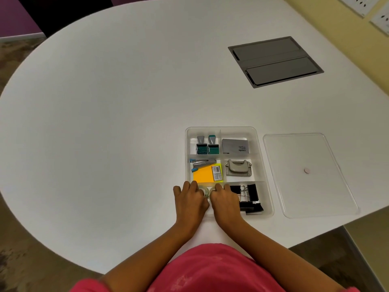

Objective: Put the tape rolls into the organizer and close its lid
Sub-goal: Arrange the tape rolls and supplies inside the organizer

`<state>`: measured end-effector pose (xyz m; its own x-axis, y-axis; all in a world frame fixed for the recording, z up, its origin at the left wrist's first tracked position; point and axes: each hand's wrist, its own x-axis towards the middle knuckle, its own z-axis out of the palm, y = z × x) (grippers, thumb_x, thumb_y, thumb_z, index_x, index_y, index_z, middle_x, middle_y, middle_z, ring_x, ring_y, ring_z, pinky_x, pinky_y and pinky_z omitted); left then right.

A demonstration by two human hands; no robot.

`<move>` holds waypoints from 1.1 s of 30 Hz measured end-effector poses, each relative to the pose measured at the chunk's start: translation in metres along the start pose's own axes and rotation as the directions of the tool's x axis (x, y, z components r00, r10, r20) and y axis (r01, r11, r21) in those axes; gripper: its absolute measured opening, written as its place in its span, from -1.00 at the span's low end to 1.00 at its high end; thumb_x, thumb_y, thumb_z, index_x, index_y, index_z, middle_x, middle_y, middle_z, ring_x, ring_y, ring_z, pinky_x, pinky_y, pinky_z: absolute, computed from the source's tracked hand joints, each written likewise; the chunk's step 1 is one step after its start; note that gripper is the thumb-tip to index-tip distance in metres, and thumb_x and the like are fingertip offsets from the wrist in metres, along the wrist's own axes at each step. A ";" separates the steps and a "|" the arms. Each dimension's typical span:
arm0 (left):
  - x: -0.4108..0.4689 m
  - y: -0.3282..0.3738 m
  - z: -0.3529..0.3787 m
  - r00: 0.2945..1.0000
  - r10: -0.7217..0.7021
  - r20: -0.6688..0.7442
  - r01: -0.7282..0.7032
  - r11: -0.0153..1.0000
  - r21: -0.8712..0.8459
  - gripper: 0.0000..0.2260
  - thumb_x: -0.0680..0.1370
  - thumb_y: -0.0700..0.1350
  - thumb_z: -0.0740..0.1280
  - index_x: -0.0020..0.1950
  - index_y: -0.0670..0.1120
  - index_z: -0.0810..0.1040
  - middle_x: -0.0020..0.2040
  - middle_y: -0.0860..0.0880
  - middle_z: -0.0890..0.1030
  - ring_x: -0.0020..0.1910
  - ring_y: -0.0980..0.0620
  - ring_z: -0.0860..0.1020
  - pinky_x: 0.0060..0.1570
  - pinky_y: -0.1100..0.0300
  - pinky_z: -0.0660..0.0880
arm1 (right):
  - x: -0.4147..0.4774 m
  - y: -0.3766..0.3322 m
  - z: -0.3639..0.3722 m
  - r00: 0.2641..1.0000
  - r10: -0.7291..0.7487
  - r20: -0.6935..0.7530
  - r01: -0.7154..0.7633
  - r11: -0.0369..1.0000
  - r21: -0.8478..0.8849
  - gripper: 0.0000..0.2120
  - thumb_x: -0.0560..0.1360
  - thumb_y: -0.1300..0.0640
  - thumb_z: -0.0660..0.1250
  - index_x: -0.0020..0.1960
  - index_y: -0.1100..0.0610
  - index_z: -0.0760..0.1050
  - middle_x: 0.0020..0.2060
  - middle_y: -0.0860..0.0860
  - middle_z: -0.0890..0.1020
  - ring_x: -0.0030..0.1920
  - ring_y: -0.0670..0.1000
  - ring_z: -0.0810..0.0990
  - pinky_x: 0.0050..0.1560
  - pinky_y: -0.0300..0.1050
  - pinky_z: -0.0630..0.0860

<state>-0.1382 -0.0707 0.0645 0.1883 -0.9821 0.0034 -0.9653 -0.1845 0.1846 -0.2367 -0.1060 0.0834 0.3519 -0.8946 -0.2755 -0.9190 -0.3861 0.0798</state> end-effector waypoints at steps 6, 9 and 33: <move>0.001 0.001 -0.002 1.000 -0.006 0.008 0.006 1.000 0.021 -0.79 0.20 0.07 0.57 -0.33 -0.01 0.67 -0.25 0.03 0.65 -0.27 0.04 0.56 -0.25 0.07 0.47 | 0.006 0.002 0.008 0.999 0.041 -0.019 -0.038 0.992 0.119 -0.61 -0.25 0.40 0.64 -0.53 0.26 0.52 -0.12 0.20 0.65 -0.37 0.17 0.56 -0.64 -0.23 0.33; 0.000 0.001 -0.003 1.000 -0.004 0.016 0.004 1.000 0.022 -0.79 0.19 0.06 0.57 -0.34 -0.02 0.66 -0.25 0.03 0.64 -0.27 0.04 0.56 -0.25 0.08 0.47 | 0.006 0.001 0.008 0.998 0.062 -0.018 -0.059 0.991 0.124 -0.62 -0.19 0.39 0.65 -0.50 0.26 0.52 -0.05 0.21 0.63 -0.34 0.16 0.55 -0.62 -0.24 0.28; 0.005 0.004 -0.004 0.997 0.060 0.053 -0.063 0.996 0.062 -0.78 0.14 -0.01 0.60 -0.40 -0.09 0.64 -0.33 0.00 0.62 -0.31 0.02 0.55 -0.27 0.13 0.48 | -0.001 0.019 0.005 0.986 0.051 -0.157 -0.032 0.992 0.121 -0.58 -0.05 0.12 0.70 -0.31 0.22 0.58 -0.15 0.20 0.58 -0.22 0.17 0.53 -0.47 -0.12 0.43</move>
<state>-0.1399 -0.0762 0.0689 0.1206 -0.9920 -0.0377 -0.9846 -0.1244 0.1226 -0.2556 -0.1115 0.0802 0.3278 -0.9375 -0.1172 -0.9447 -0.3269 -0.0274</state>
